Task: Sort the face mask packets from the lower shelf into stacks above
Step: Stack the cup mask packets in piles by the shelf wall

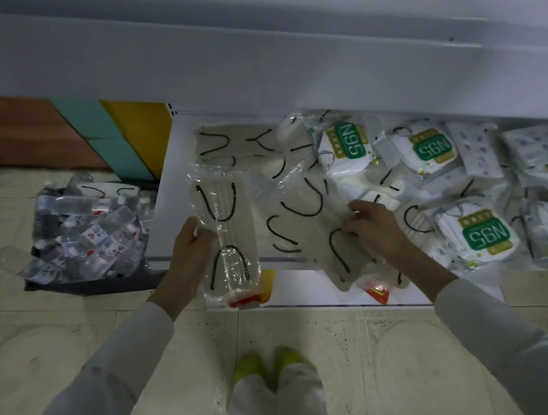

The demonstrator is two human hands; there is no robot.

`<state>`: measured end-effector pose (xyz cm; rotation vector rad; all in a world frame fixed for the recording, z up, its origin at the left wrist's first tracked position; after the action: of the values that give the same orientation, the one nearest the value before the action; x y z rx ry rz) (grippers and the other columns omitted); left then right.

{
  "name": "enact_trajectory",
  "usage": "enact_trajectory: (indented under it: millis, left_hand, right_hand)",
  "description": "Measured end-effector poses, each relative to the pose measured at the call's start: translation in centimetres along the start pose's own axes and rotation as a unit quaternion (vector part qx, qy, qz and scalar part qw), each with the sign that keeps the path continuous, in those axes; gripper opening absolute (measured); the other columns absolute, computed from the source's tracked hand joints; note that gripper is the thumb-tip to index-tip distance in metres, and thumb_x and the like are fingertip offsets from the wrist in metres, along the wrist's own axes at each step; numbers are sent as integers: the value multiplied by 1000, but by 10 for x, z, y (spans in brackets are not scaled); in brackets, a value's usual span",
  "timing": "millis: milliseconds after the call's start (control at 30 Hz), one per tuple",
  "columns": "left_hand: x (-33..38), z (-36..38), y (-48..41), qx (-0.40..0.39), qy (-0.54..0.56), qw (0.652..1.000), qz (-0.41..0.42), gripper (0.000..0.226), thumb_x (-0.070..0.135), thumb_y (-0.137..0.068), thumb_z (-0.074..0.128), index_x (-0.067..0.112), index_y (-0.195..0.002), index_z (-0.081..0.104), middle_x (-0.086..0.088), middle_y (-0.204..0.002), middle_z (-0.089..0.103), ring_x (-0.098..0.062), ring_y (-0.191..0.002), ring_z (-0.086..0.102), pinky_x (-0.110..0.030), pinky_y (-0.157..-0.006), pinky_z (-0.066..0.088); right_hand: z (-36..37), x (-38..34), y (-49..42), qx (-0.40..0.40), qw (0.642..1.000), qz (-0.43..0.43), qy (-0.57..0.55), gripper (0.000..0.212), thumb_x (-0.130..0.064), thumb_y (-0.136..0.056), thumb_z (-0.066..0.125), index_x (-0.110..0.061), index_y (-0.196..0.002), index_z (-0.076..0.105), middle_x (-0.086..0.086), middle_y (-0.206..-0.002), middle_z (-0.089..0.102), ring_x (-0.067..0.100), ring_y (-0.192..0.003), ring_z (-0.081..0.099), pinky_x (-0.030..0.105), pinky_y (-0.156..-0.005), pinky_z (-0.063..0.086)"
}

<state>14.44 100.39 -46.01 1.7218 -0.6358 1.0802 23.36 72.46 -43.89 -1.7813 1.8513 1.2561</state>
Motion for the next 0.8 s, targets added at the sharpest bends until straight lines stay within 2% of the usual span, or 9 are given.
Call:
enact_trajectory:
  millis: [100, 233, 333, 433, 500, 600, 700, 767, 800]
  left_hand:
    - [7, 0, -1, 0, 0, 1000, -1, 37, 3, -91, 50, 29, -71, 34, 10, -71, 33, -7, -64, 34, -19, -58, 29]
    - [8, -1, 0, -65, -44, 997, -20, 17, 10, -87, 58, 17, -75, 48, 3, -77, 47, -14, -79, 46, -22, -69, 37]
    - [11, 6, 7, -147, -57, 987, -29, 17, 22, -84, 58, 7, -90, 61, -12, -96, 64, -28, -97, 60, -38, -88, 45]
    - [18, 11, 16, -114, 37, 989, -92, 23, 28, -97, 47, 17, -85, 62, -10, -96, 65, -23, -91, 59, -30, -81, 46]
    - [15, 8, 17, -101, 124, 981, -113, 28, 40, -94, 47, 18, -87, 62, -6, -90, 66, -19, -86, 60, -28, -77, 46]
    - [9, -5, 17, -119, 141, 977, -102, 48, 63, -76, 49, 24, -100, 64, -4, -111, 66, -18, -104, 61, -30, -91, 46]
    - [-5, -22, 15, -128, 102, 986, -22, 29, 58, -76, 63, 38, -97, 69, 15, -95, 69, 1, -87, 62, -12, -78, 46]
    - [-18, -36, 16, -130, 67, 989, -15, 31, 25, -77, 76, 21, -107, 67, 7, -88, 71, -15, -90, 65, -19, -72, 52]
    - [-24, -44, 17, -128, 72, 989, -19, 42, 21, -69, 80, 17, -108, 64, 2, -89, 72, -22, -91, 67, -26, -69, 55]
  right_hand:
    - [-19, -34, 8, -101, 979, -166, 68, 10, -14, -68, 63, -22, -73, 62, -7, -63, 59, 9, -65, 55, 28, -64, 44]
    - [-7, -97, 16, -236, 839, -328, 365, 24, -12, -77, 59, -26, -95, 67, -1, -85, 70, 17, -83, 63, 32, -74, 50]
    - [39, -131, 16, -193, 739, -418, 491, 30, -14, -83, 52, -26, -107, 65, -1, -98, 66, 21, -95, 60, 27, -74, 40]
    - [81, -138, 6, -107, 694, -485, 521, 25, -14, -71, 64, -22, -93, 70, -2, -90, 63, 20, -94, 59, 29, -72, 37]
    - [99, -139, 3, -52, 692, -540, 476, 19, -11, -54, 76, -22, -69, 69, -5, -67, 60, 19, -73, 61, 30, -71, 37]
    - [122, -136, 1, 3, 699, -591, 403, 17, -6, -59, 75, -17, -69, 66, -1, -62, 61, 22, -69, 62, 34, -77, 40]
    - [136, -135, -4, -46, 754, -584, 297, 31, -10, -65, 72, -9, -96, 70, 9, -91, 70, 27, -92, 65, 38, -89, 47]
    - [137, -136, -14, -121, 798, -557, 197, 53, -18, -69, 73, -10, -120, 62, 9, -122, 63, 25, -118, 55, 35, -103, 38]
    - [135, -139, -21, -153, 825, -523, 150, 56, -19, -73, 71, -11, -127, 57, 8, -131, 57, 24, -125, 49, 33, -106, 34]
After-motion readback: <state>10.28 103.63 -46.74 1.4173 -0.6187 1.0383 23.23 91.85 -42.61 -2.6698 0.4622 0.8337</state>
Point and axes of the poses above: each hand's wrist, its own y-axis away from the middle knuckle, its own z-axis out of the palm, x = y × z, the point moved 2 cm from there along -y, towards the middle knuckle
